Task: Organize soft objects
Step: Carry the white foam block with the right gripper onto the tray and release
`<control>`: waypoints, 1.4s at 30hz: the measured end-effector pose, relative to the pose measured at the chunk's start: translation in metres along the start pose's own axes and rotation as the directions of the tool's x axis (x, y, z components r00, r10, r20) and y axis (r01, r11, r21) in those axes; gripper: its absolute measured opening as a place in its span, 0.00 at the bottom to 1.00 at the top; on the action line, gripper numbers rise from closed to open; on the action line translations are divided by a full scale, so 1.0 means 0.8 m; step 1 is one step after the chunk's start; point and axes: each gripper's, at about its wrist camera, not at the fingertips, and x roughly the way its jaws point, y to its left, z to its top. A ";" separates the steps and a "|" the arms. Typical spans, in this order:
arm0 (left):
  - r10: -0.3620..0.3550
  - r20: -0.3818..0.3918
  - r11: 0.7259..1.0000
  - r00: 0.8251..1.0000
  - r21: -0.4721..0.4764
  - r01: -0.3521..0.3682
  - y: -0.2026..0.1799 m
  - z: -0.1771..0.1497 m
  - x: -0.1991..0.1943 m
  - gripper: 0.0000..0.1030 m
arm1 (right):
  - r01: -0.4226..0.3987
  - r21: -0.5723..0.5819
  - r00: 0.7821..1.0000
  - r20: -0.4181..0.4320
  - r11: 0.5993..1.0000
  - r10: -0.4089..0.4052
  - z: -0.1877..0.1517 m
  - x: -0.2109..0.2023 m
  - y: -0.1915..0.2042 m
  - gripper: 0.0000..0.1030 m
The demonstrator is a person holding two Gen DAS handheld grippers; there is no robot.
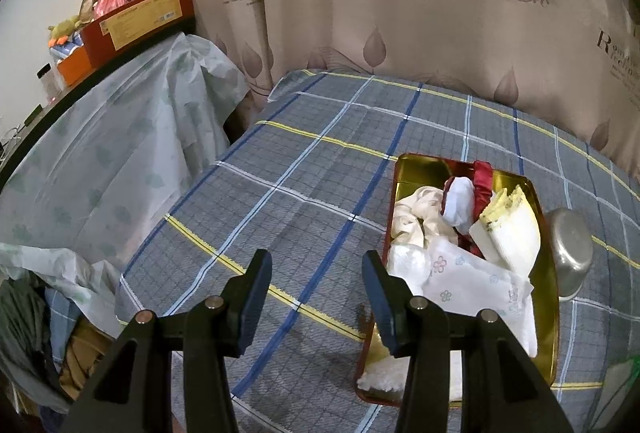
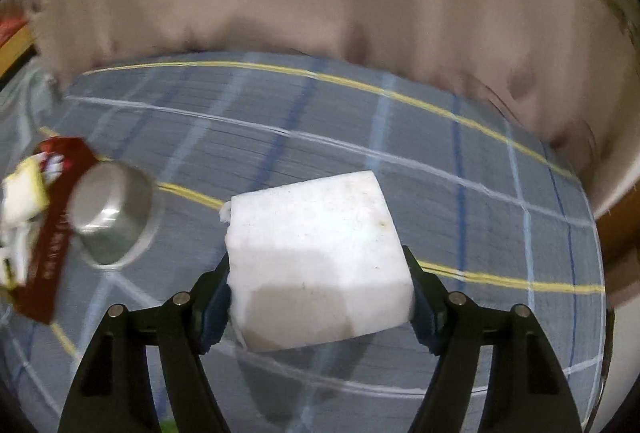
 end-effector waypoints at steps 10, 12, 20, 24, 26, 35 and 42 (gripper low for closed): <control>0.022 0.016 1.000 1.000 -0.021 -0.022 0.012 0.001 -0.005 0.47 | -0.197 -0.180 0.977 0.041 0.964 0.208 0.018 -0.048 0.155 0.69; 0.027 0.014 0.999 1.000 -0.019 -0.027 0.012 0.001 -0.005 0.47 | -0.239 -0.215 0.967 0.032 0.947 0.251 0.015 -0.050 0.189 0.69; 0.036 0.015 0.999 0.999 -0.018 -0.035 0.013 0.001 -0.005 0.47 | -0.307 -0.302 0.949 -0.028 0.902 0.313 -0.009 -0.039 0.280 0.69; 0.028 0.016 1.000 0.999 -0.012 -0.028 0.014 0.001 -0.006 0.47 | -0.333 -0.324 0.939 -0.032 0.886 0.341 -0.017 -0.037 0.308 0.69; 0.033 0.020 0.999 0.999 -0.004 -0.033 0.013 0.000 -0.007 0.47 | -0.338 -0.335 0.938 -0.043 0.879 0.344 -0.022 -0.032 0.324 0.69; 0.014 0.028 1.000 1.000 -0.007 -0.014 0.012 0.001 -0.013 0.47 | -0.308 -0.368 0.948 -0.039 0.877 0.317 -0.026 -0.012 0.361 0.69; 0.006 0.029 1.000 1.000 -0.014 -0.006 0.012 0.002 -0.014 0.47 | -0.293 -0.364 0.951 -0.021 0.884 0.307 -0.016 -0.001 0.376 0.69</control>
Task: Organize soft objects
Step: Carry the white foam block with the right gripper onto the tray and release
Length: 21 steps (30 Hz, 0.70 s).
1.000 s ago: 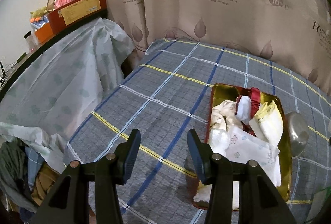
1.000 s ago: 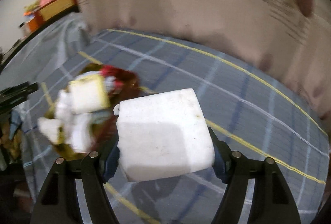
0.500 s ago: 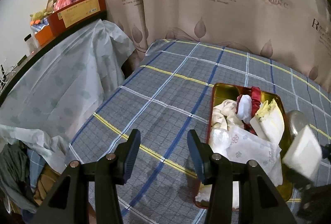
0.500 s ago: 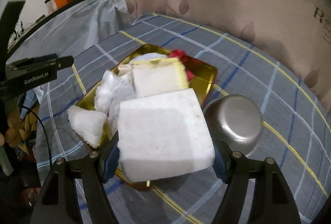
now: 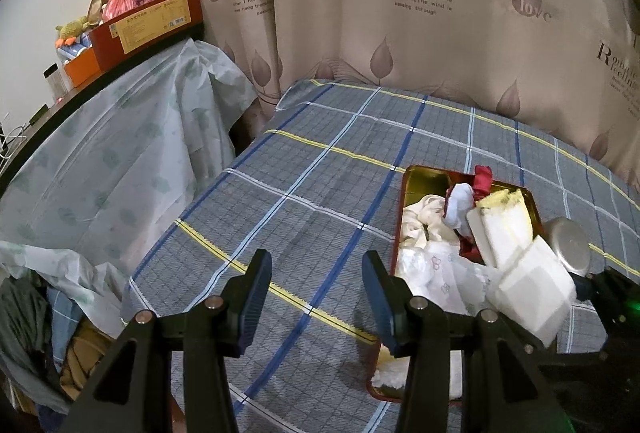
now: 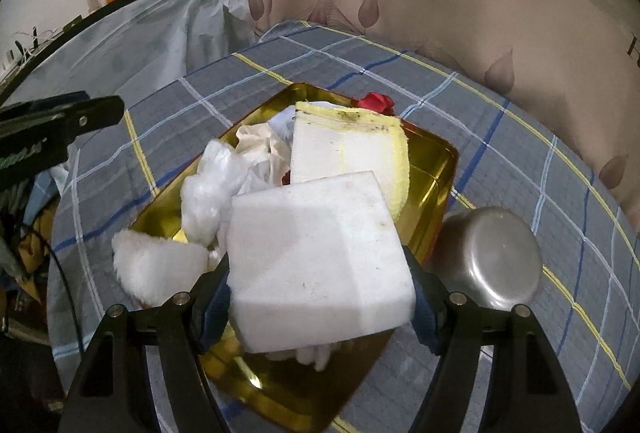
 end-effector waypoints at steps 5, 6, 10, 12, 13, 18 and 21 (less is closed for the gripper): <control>0.000 0.001 1.000 1.000 -0.002 0.000 0.000 0.000 -0.001 0.47 | 0.012 -0.003 1.000 0.009 1.000 -0.012 0.002 0.007 0.008 0.69; 0.000 0.002 1.000 1.000 -0.002 0.000 0.000 0.001 -0.001 0.47 | 0.016 -0.003 1.000 0.009 1.000 -0.016 0.001 0.007 0.009 0.69; -0.007 0.001 1.000 1.000 -0.006 0.007 0.000 0.001 0.000 0.47 | 0.005 0.032 1.000 0.024 0.999 -0.006 -0.002 0.001 0.008 0.73; -0.008 0.000 1.000 1.000 -0.005 0.008 0.000 0.002 0.000 0.47 | -0.008 0.067 1.000 0.027 0.998 0.006 -0.004 -0.004 0.006 0.75; -0.007 -0.003 1.000 1.000 -0.002 0.007 -0.001 0.002 0.001 0.47 | -0.017 0.080 0.999 0.035 0.997 0.014 -0.005 -0.007 0.006 0.76; -0.010 -0.004 1.000 1.000 0.005 0.010 -0.005 0.000 0.000 0.47 | -0.032 0.097 0.998 0.050 0.995 0.028 -0.007 -0.016 0.009 0.81; -0.011 0.001 1.000 1.000 0.013 0.011 -0.009 -0.001 -0.001 0.47 | -0.023 0.097 0.998 0.061 0.995 0.018 -0.009 -0.021 0.011 0.82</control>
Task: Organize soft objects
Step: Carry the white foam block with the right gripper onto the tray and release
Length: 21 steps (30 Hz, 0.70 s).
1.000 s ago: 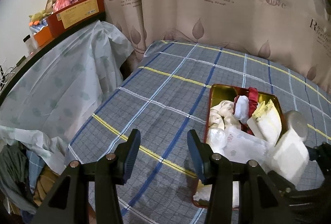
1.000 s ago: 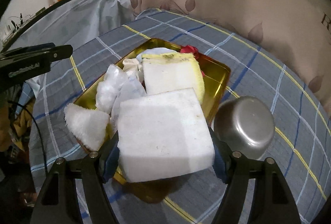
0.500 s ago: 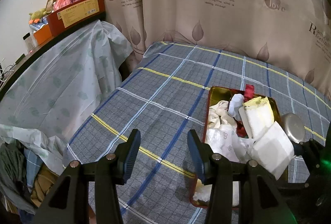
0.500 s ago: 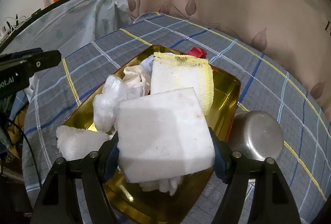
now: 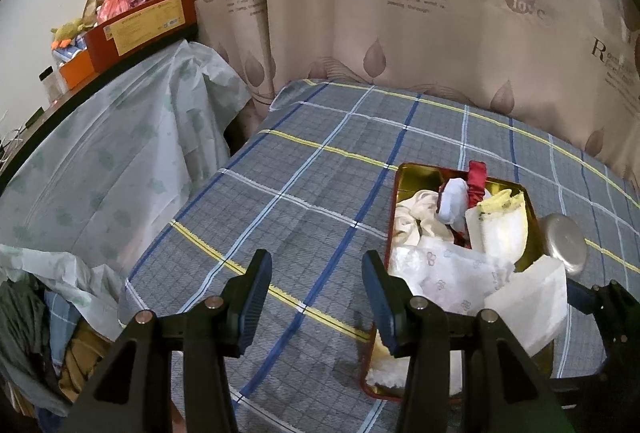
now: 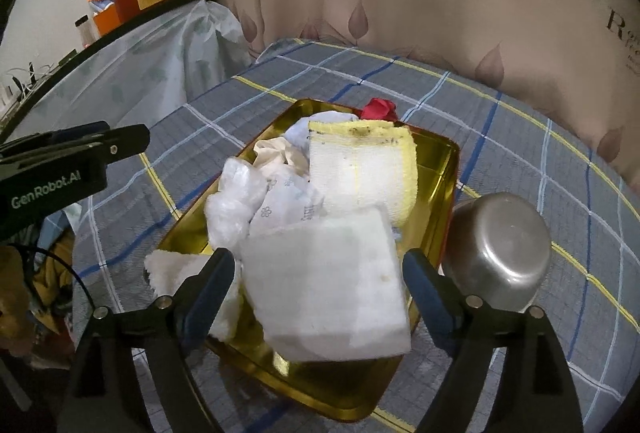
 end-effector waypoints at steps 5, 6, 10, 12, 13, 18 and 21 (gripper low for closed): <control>-0.007 0.001 1.000 1.000 0.011 0.007 -0.008 -0.005 -0.001 0.47 | -0.015 0.015 1.000 0.011 1.000 0.014 0.000 -0.006 -0.005 0.85; -0.011 0.001 1.000 1.000 0.014 0.011 -0.009 -0.006 -0.001 0.47 | -0.016 0.019 1.000 0.015 1.000 0.015 0.000 -0.008 -0.006 0.85; -0.031 -0.007 0.998 1.000 0.058 0.031 -0.014 -0.011 -0.002 0.47 | -0.031 0.037 0.999 0.029 0.999 0.030 -0.003 -0.019 -0.008 0.88; -0.020 -0.012 0.997 1.000 0.080 0.021 -0.014 -0.015 -0.004 0.47 | -0.027 0.045 0.999 0.040 0.999 0.025 -0.007 -0.031 -0.007 0.93; -0.021 -0.017 0.995 1.000 0.096 0.022 -0.014 -0.017 -0.004 0.47 | -0.019 0.048 0.999 0.042 0.999 0.017 -0.008 -0.035 -0.007 0.95; -0.009 -0.023 0.993 1.000 0.120 0.011 -0.012 -0.024 -0.005 0.47 | 0.054 0.078 0.997 0.049 0.996 -0.058 -0.023 -0.058 -0.001 0.99; -0.056 -0.039 0.993 0.998 0.098 0.060 -0.010 -0.021 -0.009 0.47 | 0.104 0.089 0.993 0.042 0.991 -0.108 -0.033 -0.065 0.001 0.99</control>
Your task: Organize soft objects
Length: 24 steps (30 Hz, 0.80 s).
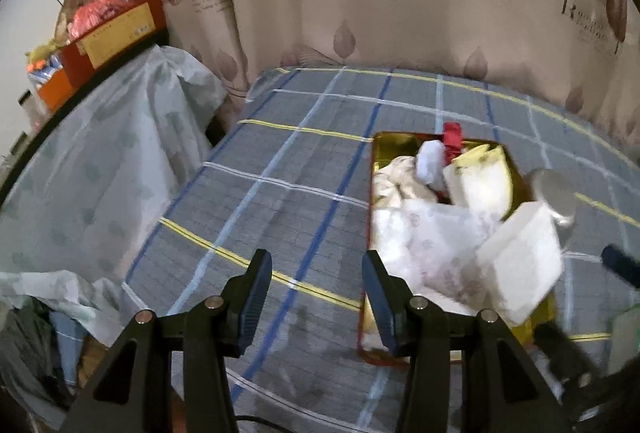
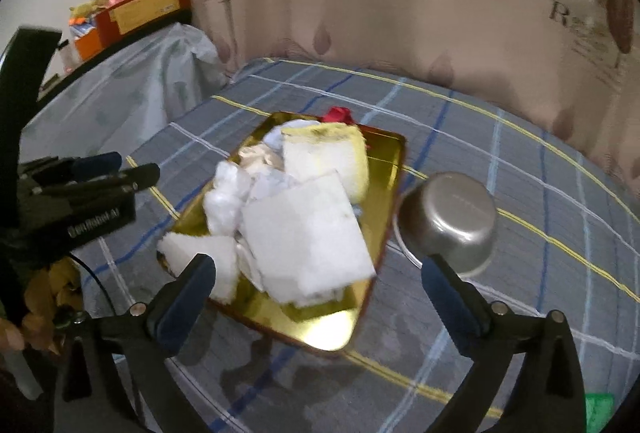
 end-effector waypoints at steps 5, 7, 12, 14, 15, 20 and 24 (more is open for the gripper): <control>0.006 0.016 1.000 1.000 0.005 -0.007 -0.004 0.000 -0.010 0.47 | 0.041 0.060 0.999 -0.011 0.997 -0.040 -0.016 -0.004 -0.004 0.99; -0.010 0.018 1.000 1.000 0.001 0.010 -0.005 0.001 -0.014 0.47 | 0.038 0.065 0.999 -0.027 0.997 -0.037 -0.022 -0.003 -0.005 0.99; -0.009 0.034 1.000 0.999 0.017 0.009 -0.011 0.002 -0.024 0.47 | 0.042 0.062 0.999 -0.036 0.997 -0.040 -0.026 -0.006 -0.006 0.99; -0.016 0.032 1.000 0.999 0.018 0.015 -0.013 0.002 -0.025 0.47 | 0.047 0.062 0.999 -0.029 0.997 -0.045 -0.026 -0.009 -0.006 0.99; -0.018 0.033 1.000 0.999 0.019 0.018 -0.013 0.001 -0.026 0.47 | 0.052 0.061 0.998 -0.026 0.997 -0.050 -0.026 -0.010 -0.006 0.99; -0.019 0.029 0.999 0.999 0.031 0.018 -0.019 0.000 -0.025 0.47 | 0.053 0.053 0.998 -0.027 0.997 -0.052 -0.026 -0.010 -0.003 0.99; -0.022 0.026 0.999 0.999 0.039 0.021 -0.023 -0.001 -0.025 0.47 | 0.055 0.049 0.998 -0.030 0.997 -0.053 -0.027 -0.010 -0.002 0.99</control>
